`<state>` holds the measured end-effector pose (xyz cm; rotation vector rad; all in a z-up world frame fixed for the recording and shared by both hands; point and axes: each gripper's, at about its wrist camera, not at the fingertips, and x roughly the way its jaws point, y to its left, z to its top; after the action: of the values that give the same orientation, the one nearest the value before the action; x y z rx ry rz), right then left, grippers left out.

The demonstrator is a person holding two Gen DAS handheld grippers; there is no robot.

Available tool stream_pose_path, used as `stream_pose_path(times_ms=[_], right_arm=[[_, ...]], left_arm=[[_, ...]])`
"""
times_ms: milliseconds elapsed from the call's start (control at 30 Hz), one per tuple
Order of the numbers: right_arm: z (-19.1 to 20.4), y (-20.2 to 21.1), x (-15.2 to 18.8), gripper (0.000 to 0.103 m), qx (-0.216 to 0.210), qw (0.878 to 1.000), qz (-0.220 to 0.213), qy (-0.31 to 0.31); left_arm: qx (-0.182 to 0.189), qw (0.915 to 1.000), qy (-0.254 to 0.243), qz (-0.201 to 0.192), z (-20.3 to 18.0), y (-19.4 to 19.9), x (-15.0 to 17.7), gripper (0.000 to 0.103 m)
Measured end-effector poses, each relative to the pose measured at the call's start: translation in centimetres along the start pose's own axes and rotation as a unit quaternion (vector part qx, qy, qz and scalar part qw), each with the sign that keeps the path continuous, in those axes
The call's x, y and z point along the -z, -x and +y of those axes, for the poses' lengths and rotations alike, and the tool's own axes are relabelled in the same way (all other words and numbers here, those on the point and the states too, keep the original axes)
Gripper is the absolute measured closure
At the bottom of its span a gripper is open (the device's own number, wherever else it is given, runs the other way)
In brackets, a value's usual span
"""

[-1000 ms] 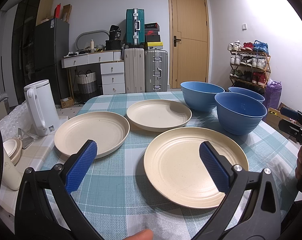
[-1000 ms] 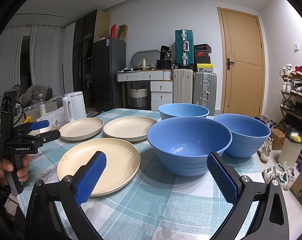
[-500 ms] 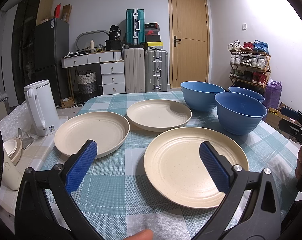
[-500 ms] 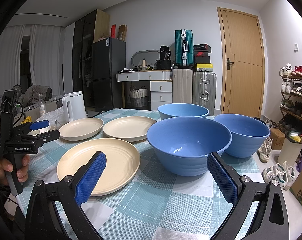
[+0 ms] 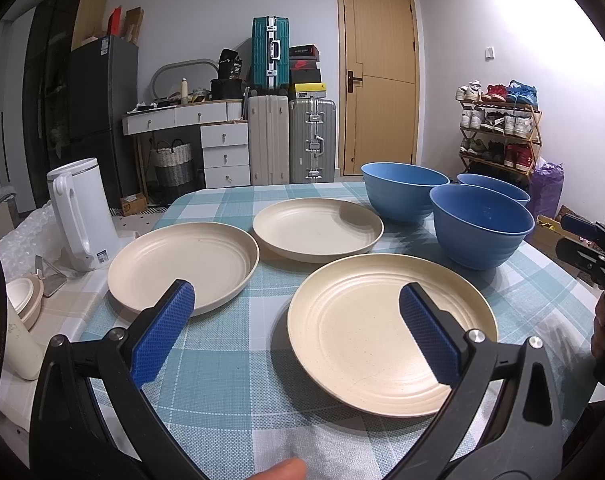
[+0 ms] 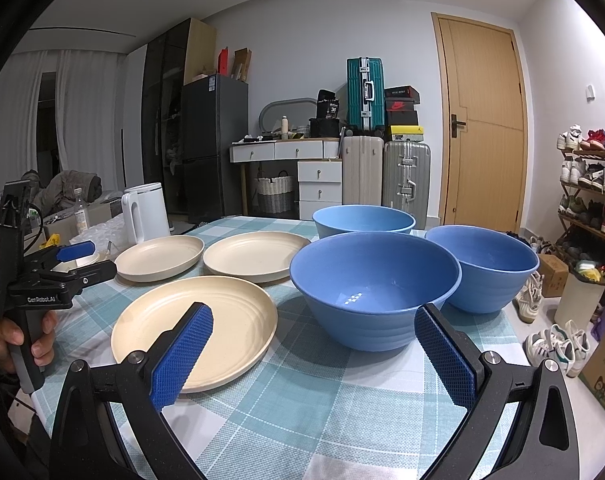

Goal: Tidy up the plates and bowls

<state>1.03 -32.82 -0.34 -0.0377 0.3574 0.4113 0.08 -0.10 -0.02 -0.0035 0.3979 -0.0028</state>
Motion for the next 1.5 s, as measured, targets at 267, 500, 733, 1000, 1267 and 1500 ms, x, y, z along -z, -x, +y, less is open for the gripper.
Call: stream_pose_path(times_ms=[267, 500, 733, 1000, 1267, 1500], right_arm=[[-0.2, -0.3, 0.0, 0.0, 0.015, 1.0, 0.014, -0.002], [0.1, -0.8, -0.1, 0.0, 0.024, 0.999, 0.022, -0.002], [0.7, -0.7, -1.1, 0.0, 0.036, 0.999, 0.026, 0.003], [1.7, -0.7, -3.0, 0.0, 0.033, 0.999, 0.038, -0.015], [4.1, -0.8, -5.8, 0.0, 0.008, 0.999, 0.042, -0.014], [6.2, -2.5, -8.8, 0.0, -0.014, 0.998, 0.051, -0.015]], left_arm=[[0.008, 0.9998, 0.011, 0.018, 0.7, -0.3, 0.2, 0.001], [0.003, 0.9995, 0.017, 0.026, 1.1, -0.9, 0.3, 0.001], [-0.001, 0.9987, 0.045, 0.025, 2.8, -0.6, -0.5, 0.001], [-0.016, 0.998, 0.06, -0.008, 4.8, 2.4, -3.0, 0.001], [-0.025, 0.9966, 0.077, -0.014, 7.1, 4.9, -5.3, 0.001], [-0.067, 0.9943, 0.081, 0.02, 9.1, 5.2, -6.1, 0.001]])
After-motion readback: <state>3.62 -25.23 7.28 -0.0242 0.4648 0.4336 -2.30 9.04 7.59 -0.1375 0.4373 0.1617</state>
